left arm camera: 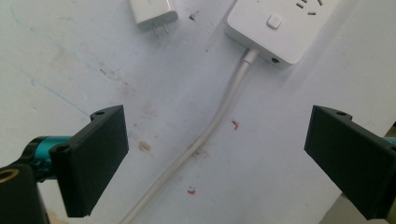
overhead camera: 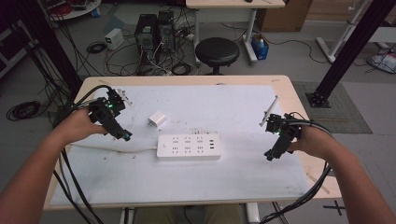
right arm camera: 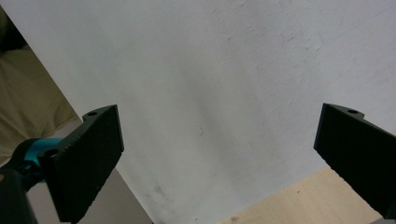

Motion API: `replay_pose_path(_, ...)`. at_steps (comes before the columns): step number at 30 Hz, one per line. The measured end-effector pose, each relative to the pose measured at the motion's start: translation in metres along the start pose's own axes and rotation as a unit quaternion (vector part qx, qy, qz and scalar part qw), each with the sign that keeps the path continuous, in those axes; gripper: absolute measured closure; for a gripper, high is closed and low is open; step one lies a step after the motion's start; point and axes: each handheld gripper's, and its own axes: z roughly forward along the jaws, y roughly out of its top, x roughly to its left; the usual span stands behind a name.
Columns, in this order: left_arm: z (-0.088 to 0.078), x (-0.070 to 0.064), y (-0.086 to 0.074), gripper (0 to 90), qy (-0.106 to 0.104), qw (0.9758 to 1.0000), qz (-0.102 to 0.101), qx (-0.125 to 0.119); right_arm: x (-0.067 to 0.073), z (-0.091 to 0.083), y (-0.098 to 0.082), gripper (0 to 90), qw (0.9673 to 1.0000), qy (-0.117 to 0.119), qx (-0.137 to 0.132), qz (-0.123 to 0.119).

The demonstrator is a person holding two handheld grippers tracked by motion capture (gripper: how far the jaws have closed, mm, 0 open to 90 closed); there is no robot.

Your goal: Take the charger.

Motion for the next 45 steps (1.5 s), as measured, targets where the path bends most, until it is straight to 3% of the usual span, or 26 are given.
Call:
replay_pose_path(2, -0.001, 0.001, 0.000, 6.2, 0.002, 0.9999, -0.009, -0.004, 0.000, 0.000, 0.000, 0.8, 1.0000, -0.003, -0.001, -0.003)
replay_pose_path(3, -0.002, 0.003, 0.000, 6.2, 0.001, 0.9997, -0.024, -0.010, 0.001, 0.000, 0.001, 0.8, 1.0000, -0.004, -0.006, 0.000)
replay_pose_path(9, -0.004, 0.012, 0.004, 6.2, 0.009, 0.9987, -0.046, -0.022, 0.003, 0.003, 0.004, 0.8, 1.0000, -0.003, -0.007, -0.005)
replay_pose_path(14, 0.001, 0.020, 0.011, 6.2, 0.016, 0.9972, -0.069, -0.025, 0.003, -0.001, 0.005, 0.8, 0.9996, -0.009, -0.027, 0.009)
replay_pose_path(15, 0.003, 0.023, 0.015, 6.2, 0.025, 0.9955, -0.086, -0.033, 0.002, -0.001, 0.005, 0.8, 0.9996, -0.011, -0.026, 0.009)
replay_pose_path(18, 0.005, 0.026, 0.019, 6.2, 0.035, 0.9933, -0.100, -0.045, 0.004, -0.001, 0.006, 0.8, 0.9994, -0.012, -0.028, 0.016)
replay_pose_path(19, 0.006, 0.030, 0.022, 6.2, 0.051, 0.9909, -0.112, -0.055, 0.005, -0.002, 0.006, 0.8, 0.9994, -0.011, -0.028, 0.016)
replay_pose_path(20, 0.006, 0.030, 0.022, 6.2, 0.051, 0.9909, -0.112, -0.055, 0.005, -0.002, 0.006, 0.8, 0.9994, -0.011, -0.028, 0.016)
replay_pose_path(23, 0.008, 0.036, 0.026, 6.2, 0.061, 0.9867, -0.133, -0.071, 0.007, -0.003, 0.007, 0.8, 0.9994, -0.012, -0.027, 0.015)
replay_pose_path(24, 0.012, 0.039, 0.029, 6.2, 0.067, 0.9842, -0.144, -0.080, 0.008, -0.003, 0.007, 0.8, 0.9994, -0.012, -0.029, 0.017)
replay_pose_path(26, 0.014, 0.041, 0.031, 6.2, 0.068, 0.9833, -0.147, -0.083, 0.009, -0.004, 0.008, 0.8, 0.9987, -0.006, -0.042, 0.027)
replay_pose_path(32, 0.037, 0.050, 0.044, 6.2, 0.070, 0.9798, -0.160, -0.097, 0.013, -0.003, 0.011, 0.8, 0.9985, -0.007, -0.043, 0.034)
replay_pose_path(34, 0.042, 0.051, 0.046, 6.2, 0.069, 0.9798, -0.159, -0.100, 0.015, -0.001, 0.012, 0.8, 0.9985, -0.006, -0.043, 0.034)
replay_pose_path(35, 0.051, 0.052, 0.050, 6.2, 0.063, 0.9811, -0.154, -0.098, 0.015, -0.001, 0.012, 0.8, 0.9987, -0.007, -0.039, 0.033)
replay_pose_path(38, 0.062, 0.054, 0.052, 6.2, 0.056, 0.9821, -0.152, -0.096, 0.017, 0.000, 0.012, 0.8, 0.9985, -0.005, -0.040, 0.036)
replay_pose_path(45, 0.109, 0.063, 0.059, 6.2, 0.036, 0.9791, -0.183, -0.080, 0.016, 0.006, 0.010, 0.8, 0.9985, -0.002, -0.036, 0.041)
